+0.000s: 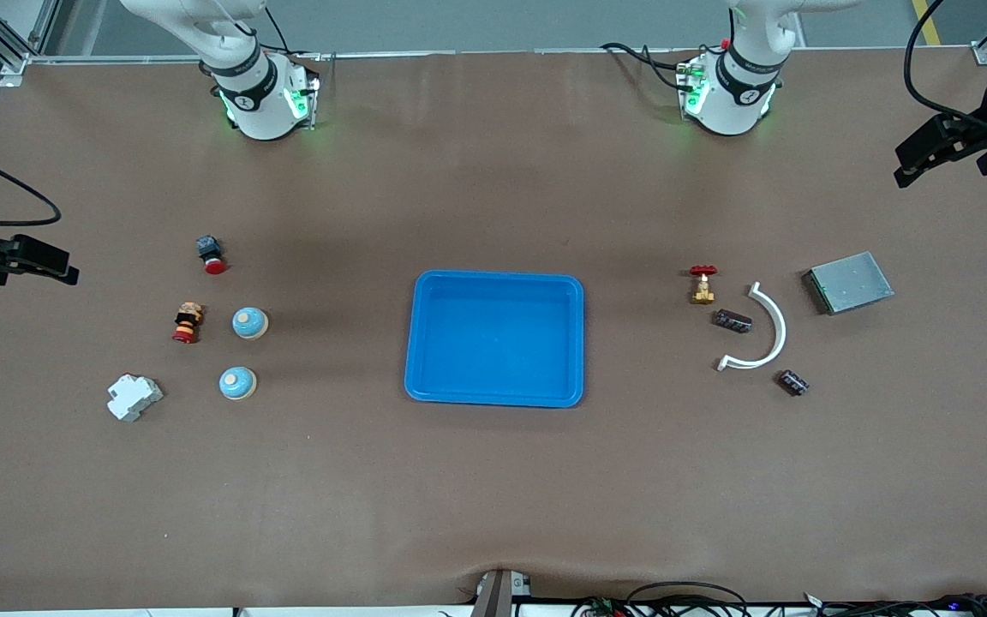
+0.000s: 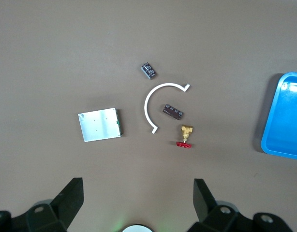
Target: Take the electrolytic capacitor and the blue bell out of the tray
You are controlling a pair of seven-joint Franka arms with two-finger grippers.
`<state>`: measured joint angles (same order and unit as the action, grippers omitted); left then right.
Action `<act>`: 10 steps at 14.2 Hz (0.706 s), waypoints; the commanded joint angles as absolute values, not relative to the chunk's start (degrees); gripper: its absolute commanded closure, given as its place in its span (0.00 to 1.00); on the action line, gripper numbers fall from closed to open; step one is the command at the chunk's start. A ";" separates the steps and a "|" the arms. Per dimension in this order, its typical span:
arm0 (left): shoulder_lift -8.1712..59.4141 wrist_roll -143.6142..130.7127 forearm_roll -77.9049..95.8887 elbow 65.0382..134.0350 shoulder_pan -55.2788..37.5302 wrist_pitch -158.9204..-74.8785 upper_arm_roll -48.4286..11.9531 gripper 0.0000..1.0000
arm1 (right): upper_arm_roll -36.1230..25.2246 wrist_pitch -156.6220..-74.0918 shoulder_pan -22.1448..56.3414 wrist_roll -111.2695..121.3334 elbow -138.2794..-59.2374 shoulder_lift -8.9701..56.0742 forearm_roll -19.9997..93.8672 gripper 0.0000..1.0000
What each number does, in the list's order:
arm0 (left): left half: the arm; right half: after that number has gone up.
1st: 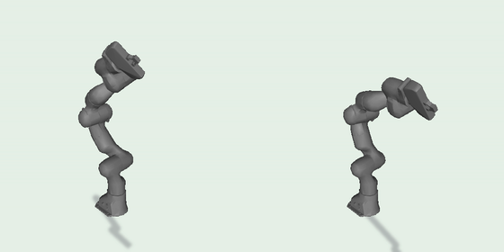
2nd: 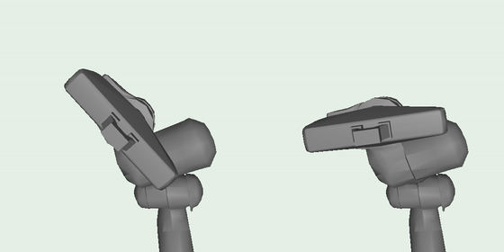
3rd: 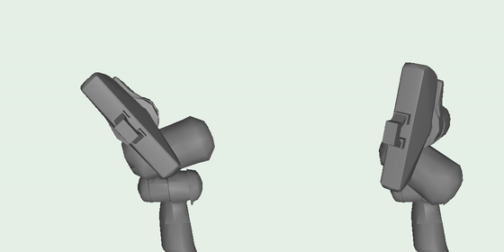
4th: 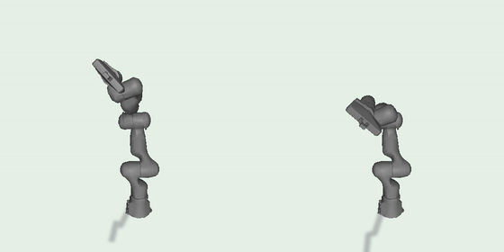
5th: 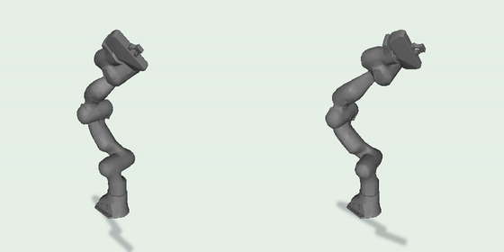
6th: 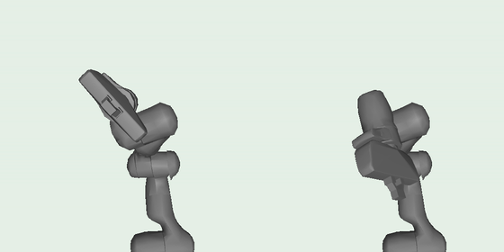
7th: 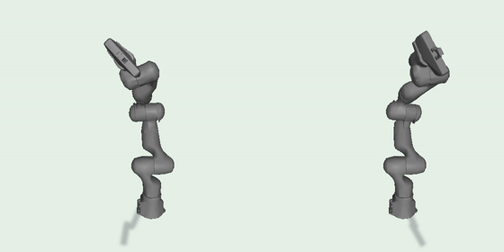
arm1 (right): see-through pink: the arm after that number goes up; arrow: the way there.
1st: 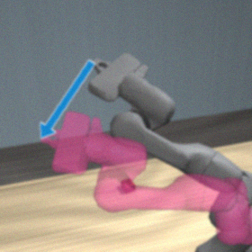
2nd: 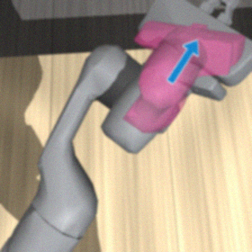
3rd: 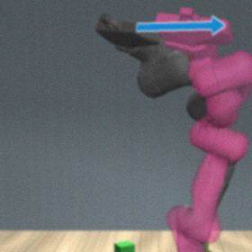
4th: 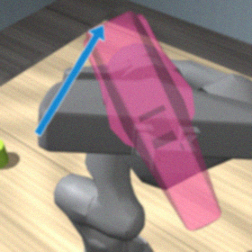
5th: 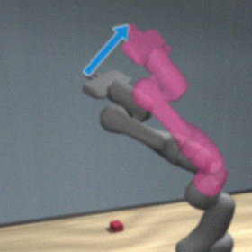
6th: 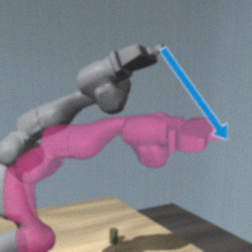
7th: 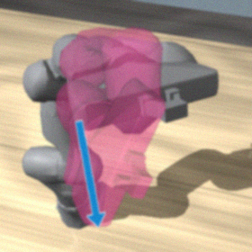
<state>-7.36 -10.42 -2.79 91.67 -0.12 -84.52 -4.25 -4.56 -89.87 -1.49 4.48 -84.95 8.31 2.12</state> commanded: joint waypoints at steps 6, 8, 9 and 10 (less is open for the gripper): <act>-9.32 -9.84 -0.70 92.73 -0.17 -84.02 -4.57 0.00 | -4.66 -90.00 -0.97 4.04 -84.99 5.36 2.02 0.00; -9.32 -9.84 -0.70 92.72 -0.18 -84.02 -4.57 0.00 | -3.96 -90.00 -0.97 4.04 -84.82 5.27 1.93 0.00; -9.40 -9.84 -0.70 92.72 -0.18 -83.94 -4.57 0.00 | -2.82 -89.83 -1.31 3.96 -84.29 5.27 1.76 0.00; -9.40 -9.76 -0.70 92.64 -0.09 -83.94 -4.57 0.00 | -2.12 -89.74 -1.84 3.96 -84.11 5.27 1.84 0.00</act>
<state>-8.06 -10.42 -1.99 91.82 -0.17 -84.22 -4.60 -3.79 -90.05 -1.17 4.47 -84.55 6.06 2.11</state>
